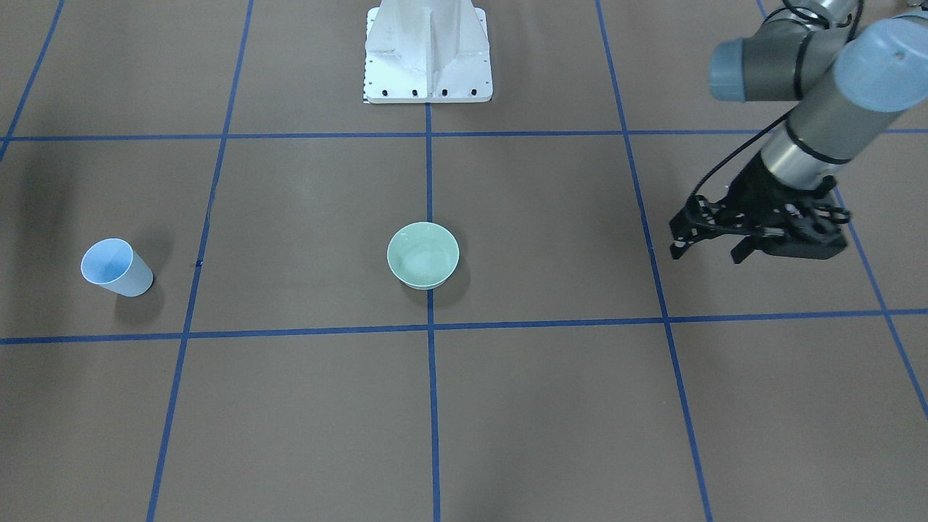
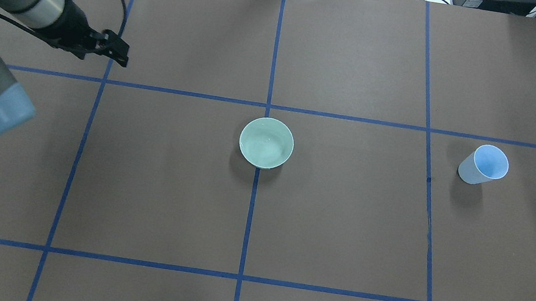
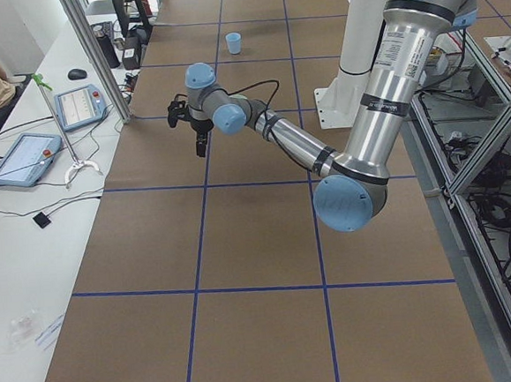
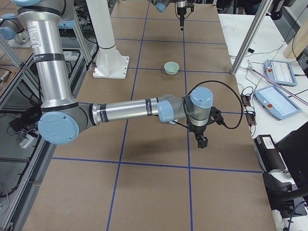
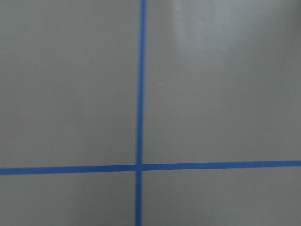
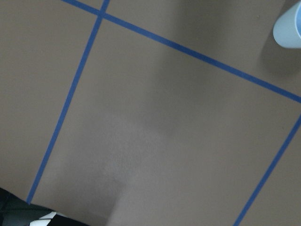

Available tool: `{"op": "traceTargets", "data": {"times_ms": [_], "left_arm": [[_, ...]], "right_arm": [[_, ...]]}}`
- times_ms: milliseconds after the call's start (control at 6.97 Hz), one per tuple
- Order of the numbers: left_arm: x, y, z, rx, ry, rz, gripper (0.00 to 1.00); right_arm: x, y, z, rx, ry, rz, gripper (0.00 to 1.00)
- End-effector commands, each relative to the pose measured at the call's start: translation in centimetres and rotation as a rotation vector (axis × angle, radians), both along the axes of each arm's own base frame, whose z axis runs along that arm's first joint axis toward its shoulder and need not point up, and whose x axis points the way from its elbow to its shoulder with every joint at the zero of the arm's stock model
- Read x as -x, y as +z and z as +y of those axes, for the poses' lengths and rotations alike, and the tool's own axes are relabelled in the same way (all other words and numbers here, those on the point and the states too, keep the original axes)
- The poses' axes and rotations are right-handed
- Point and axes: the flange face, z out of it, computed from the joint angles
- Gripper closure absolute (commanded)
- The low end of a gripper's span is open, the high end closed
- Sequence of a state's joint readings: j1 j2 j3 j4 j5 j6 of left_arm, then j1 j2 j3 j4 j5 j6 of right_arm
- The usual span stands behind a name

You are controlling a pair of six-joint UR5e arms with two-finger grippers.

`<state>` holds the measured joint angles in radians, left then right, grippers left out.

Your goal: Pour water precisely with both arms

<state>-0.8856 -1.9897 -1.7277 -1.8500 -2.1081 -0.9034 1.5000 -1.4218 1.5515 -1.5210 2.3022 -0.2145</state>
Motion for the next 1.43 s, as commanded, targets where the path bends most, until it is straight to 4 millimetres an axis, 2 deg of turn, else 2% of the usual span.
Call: {"op": "traceTargets", "data": {"times_ms": [0, 143, 287, 717, 1004, 1148, 1291], "left_arm": [[-9.5, -4.3, 2.2, 0.080, -0.058, 0.036, 0.00], [-12.4, -5.1, 3.5, 0.101, -0.108, 0.028, 0.00], [-14.0, -6.8, 2.7, 0.126, -0.128, 0.040, 0.00], [-22.5, -10.4, 4.5, 0.218, -0.194, 0.046, 0.00], [-24.4, -10.5, 5.7, 0.208, -0.188, 0.031, 0.04], [-25.1, -10.7, 6.6, 0.203, -0.178, 0.031, 0.15], [-25.5, -10.6, 7.0, 0.201, -0.174, 0.028, 0.44]], "right_arm": [[-0.6, 4.8, 1.0, 0.076, -0.012, 0.020, 0.00], [-1.1, 6.1, 2.0, 0.109, 0.005, 0.014, 0.00], [-1.3, 6.9, 2.8, 0.138, 0.027, 0.021, 0.00], [-1.4, 7.2, 3.0, 0.153, 0.068, 0.037, 0.00], [-1.4, 7.9, 3.6, 0.158, 0.069, 0.037, 0.00], [-1.4, 8.5, 4.1, 0.161, 0.063, 0.038, 0.00], [-1.5, 9.0, 4.5, 0.164, 0.066, 0.041, 0.00]]}}
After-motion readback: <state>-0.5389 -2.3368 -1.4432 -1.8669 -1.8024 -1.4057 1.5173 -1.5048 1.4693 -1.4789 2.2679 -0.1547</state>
